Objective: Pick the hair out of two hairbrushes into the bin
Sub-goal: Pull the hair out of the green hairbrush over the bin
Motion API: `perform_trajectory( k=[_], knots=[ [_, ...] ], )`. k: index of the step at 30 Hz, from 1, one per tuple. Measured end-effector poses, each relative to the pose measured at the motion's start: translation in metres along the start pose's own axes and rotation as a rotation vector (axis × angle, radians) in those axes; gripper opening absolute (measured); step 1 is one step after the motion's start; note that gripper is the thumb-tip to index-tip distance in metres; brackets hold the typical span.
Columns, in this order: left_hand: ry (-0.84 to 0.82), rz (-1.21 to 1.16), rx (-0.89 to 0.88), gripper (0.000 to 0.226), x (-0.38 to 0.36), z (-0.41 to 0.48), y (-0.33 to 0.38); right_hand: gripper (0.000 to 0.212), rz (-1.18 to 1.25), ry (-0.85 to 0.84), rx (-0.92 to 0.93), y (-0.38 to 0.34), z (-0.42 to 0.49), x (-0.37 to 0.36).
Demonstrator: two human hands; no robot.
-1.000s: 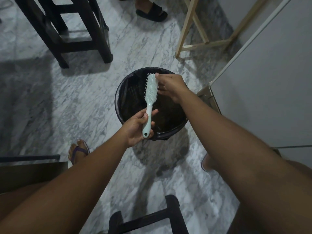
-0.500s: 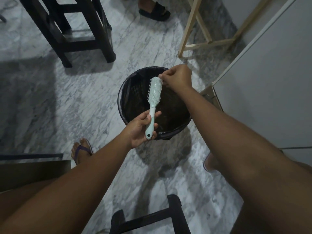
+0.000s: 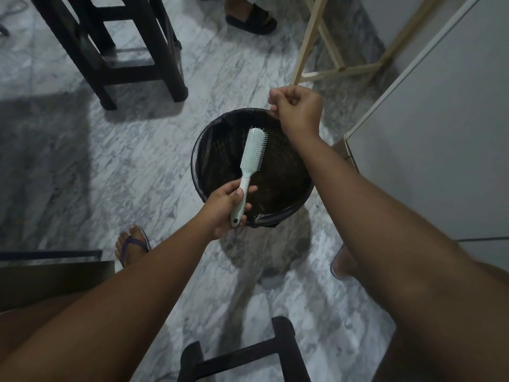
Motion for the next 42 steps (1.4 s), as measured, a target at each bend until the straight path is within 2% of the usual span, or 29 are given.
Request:
perform_trajectory(
  k=[3,6,9,11,12,14,16,18,19,21,22,24,27,32,34,36,38,40,42],
  knots=[
    [-0.051,0.0,0.025,0.033,0.001,-0.001,0.002,0.013,0.161,-0.015,-0.065,-0.009,-0.001,-0.004],
    [-0.104,-0.134,0.063,0.032,0.002,-0.003,0.004,0.012,0.433,-0.071,-0.261,-0.026,-0.004,-0.004],
    [0.037,-0.096,0.067,0.032,0.007,0.001,0.004,0.011,0.751,-0.164,-0.46,-0.044,-0.005,-0.004],
    [0.108,-0.109,0.051,0.034,0.012,0.003,0.001,0.011,0.82,-0.27,-0.519,-0.053,-0.006,-0.007],
    [0.113,-0.14,0.04,0.035,0.014,0.004,0.001,0.008,0.764,-0.336,-0.521,-0.056,-0.008,-0.008],
    [0.088,-0.199,0.023,0.036,0.015,0.004,0.001,0.006,0.488,-0.412,-0.477,-0.049,-0.01,-0.009],
    [0.057,-0.225,0.013,0.036,0.014,0.004,0.003,0.006,0.197,-0.397,-0.444,-0.029,-0.011,-0.01],
    [0.037,-0.23,0.009,0.036,0.013,0.005,0.003,0.005,-0.1,-0.31,-0.394,-0.002,-0.011,-0.011],
    [0.029,-0.233,0.01,0.036,0.012,0.005,0.003,0.011,-0.27,-0.282,-0.347,0.01,-0.013,-0.012],
    [0.017,-0.235,0.02,0.036,0.01,0.005,0.003,0.045,-0.538,-0.311,-0.262,0.03,-0.022,-0.015],
    [0.009,-0.233,0.025,0.035,0.009,0.005,0.004,0.049,-0.601,-0.348,-0.239,0.036,-0.027,-0.016],
    [-0.004,-0.227,0.031,0.035,0.006,0.004,0.004,0.035,-0.613,-0.393,-0.204,0.043,-0.036,-0.016],
    [0.002,-0.233,0.031,0.035,0.004,0.004,0.003,0.021,-0.536,-0.335,-0.172,0.044,-0.037,-0.013],
    [0.023,-0.261,0.03,0.036,0.001,0.006,0.003,0.019,-0.474,-0.202,-0.074,0.035,-0.029,-0.011],
    [0.029,-0.257,0.03,0.036,0.003,0.006,0.003,0.018,-0.416,-0.102,0.032,0.027,-0.024,-0.008],
    [0.03,-0.245,0.03,0.036,0.005,0.006,0.001,0.022,-0.395,-0.014,0.133,0.02,-0.024,-0.002],
    [0.021,-0.24,0.031,0.036,0.006,0.006,0.0,0.029,-0.448,0.003,0.129,0.022,-0.023,0.001],
    [0.007,-0.24,0.03,0.036,0.004,0.005,0.001,0.035,-0.54,-0.087,0.008,0.035,-0.023,-0.002],
    [-0.008,-0.228,0.029,0.035,0.002,0.004,0.002,0.059,-0.573,-0.233,-0.129,0.049,-0.029,-0.008]
  ],
)
Point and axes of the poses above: each hand's wrist, its own z-axis towards the middle knuckle, its own x-axis out of the back of the hand, y = z × x, the point moved 2 cm from there along z, towards the middle knuckle, and after that the axes turned 7 degrees about -x, right-handed, at the moved point
